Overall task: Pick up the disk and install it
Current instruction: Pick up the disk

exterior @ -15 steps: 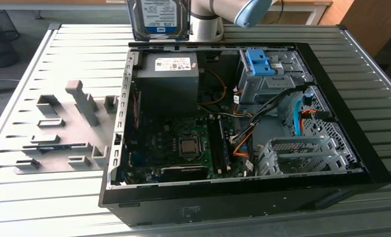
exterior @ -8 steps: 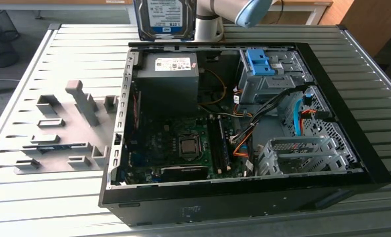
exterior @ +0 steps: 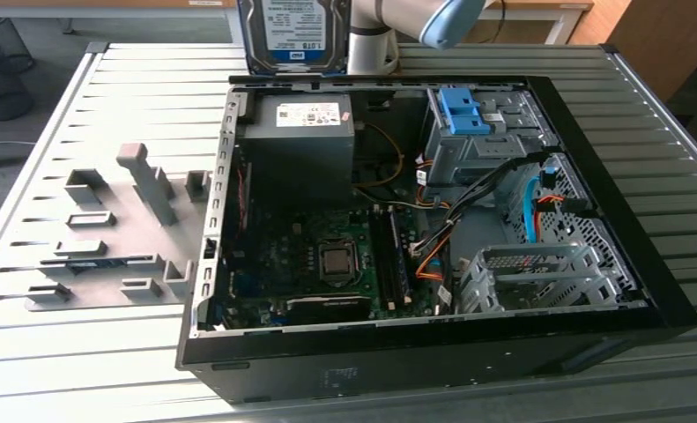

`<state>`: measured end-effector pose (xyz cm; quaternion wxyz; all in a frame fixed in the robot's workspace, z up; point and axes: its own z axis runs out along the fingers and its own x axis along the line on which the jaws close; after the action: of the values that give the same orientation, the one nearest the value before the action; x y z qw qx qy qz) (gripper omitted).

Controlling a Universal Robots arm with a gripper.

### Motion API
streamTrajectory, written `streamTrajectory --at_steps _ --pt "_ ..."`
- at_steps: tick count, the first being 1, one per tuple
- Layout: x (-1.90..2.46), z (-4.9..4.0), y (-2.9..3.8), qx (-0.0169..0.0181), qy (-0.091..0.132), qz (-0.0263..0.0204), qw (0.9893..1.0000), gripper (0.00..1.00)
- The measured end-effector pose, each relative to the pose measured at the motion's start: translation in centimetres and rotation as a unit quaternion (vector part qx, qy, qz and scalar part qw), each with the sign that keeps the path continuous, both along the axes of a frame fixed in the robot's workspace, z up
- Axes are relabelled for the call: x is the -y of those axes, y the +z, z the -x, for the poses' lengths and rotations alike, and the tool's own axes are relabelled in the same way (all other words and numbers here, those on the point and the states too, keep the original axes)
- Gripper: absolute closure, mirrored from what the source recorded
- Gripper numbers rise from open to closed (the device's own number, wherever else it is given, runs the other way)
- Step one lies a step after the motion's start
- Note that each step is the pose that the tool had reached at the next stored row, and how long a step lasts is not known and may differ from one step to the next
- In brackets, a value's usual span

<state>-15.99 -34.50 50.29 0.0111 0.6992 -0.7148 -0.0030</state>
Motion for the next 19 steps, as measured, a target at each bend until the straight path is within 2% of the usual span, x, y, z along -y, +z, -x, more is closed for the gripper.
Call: streamTrajectory --at_steps 9,19 --pt "2.17 0.00 0.00 0.0000 0.000 0.0047 1.0000 0.64" --pt "4.45 0.00 0.00 0.0000 0.000 0.0164 0.9999 0.64"
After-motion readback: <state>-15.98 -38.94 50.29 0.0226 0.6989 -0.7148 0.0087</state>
